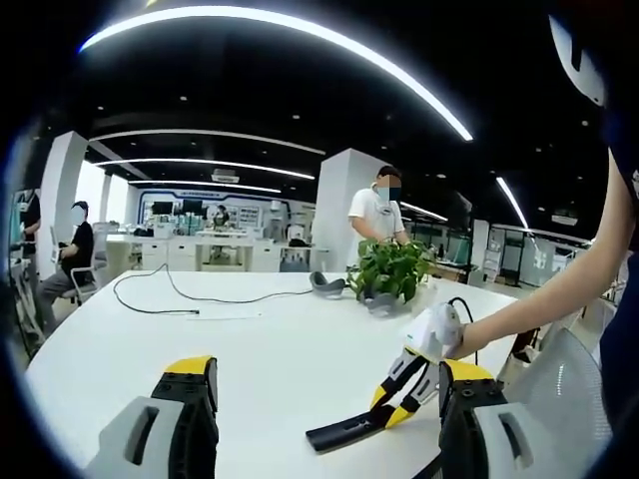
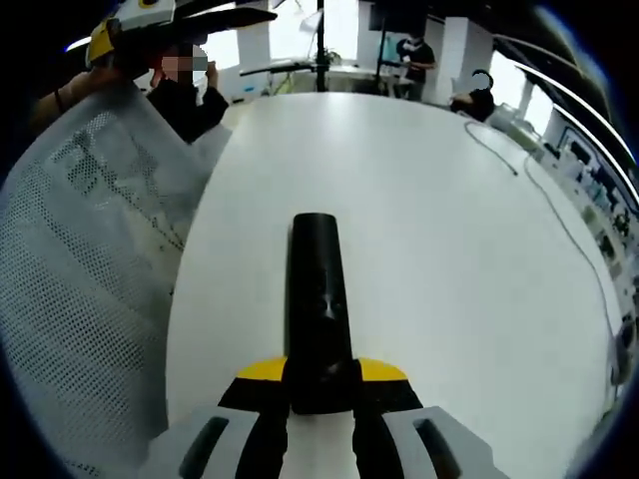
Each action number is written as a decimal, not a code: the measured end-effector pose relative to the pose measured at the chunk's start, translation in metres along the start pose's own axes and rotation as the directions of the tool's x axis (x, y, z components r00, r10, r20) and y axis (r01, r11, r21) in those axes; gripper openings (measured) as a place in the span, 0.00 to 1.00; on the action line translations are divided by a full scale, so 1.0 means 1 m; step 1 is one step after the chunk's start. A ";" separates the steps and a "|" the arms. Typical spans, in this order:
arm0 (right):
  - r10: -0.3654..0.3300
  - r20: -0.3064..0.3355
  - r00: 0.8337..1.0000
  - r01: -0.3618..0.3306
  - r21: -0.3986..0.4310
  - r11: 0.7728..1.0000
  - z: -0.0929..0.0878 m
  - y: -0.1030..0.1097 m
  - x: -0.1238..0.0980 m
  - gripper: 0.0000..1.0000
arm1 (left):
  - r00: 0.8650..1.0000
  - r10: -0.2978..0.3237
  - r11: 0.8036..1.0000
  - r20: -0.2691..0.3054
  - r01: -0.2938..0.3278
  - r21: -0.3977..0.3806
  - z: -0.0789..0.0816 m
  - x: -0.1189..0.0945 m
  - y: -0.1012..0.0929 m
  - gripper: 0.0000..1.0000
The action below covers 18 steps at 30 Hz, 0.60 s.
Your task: Press the specified remote control buttons in sequence, fully releasing each button before pressing the next.
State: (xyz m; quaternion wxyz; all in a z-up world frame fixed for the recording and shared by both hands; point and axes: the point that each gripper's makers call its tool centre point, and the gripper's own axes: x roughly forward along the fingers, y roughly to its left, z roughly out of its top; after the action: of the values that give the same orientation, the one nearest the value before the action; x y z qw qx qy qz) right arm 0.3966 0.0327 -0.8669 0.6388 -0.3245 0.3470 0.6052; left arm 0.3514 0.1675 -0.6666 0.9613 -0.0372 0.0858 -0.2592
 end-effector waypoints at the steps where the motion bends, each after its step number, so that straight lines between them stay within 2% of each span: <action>1: 0.000 -0.001 1.000 0.000 0.001 1.000 0.000 -0.001 0.000 0.21 | 1.000 -0.001 1.000 -0.001 0.001 0.000 0.000 0.000 0.000 0.96; 18: 0.000 0.004 1.000 0.000 0.014 1.000 0.000 -0.010 -0.001 0.21 | 1.000 0.000 1.000 -0.004 0.000 0.003 -0.001 0.000 0.000 0.96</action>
State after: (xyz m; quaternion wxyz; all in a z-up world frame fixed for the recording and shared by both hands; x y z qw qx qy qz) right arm 0.4068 0.0318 -0.8664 0.6416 -0.3189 0.3498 0.6036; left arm 0.3516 0.1676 -0.6672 0.9611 -0.0351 0.0873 -0.2596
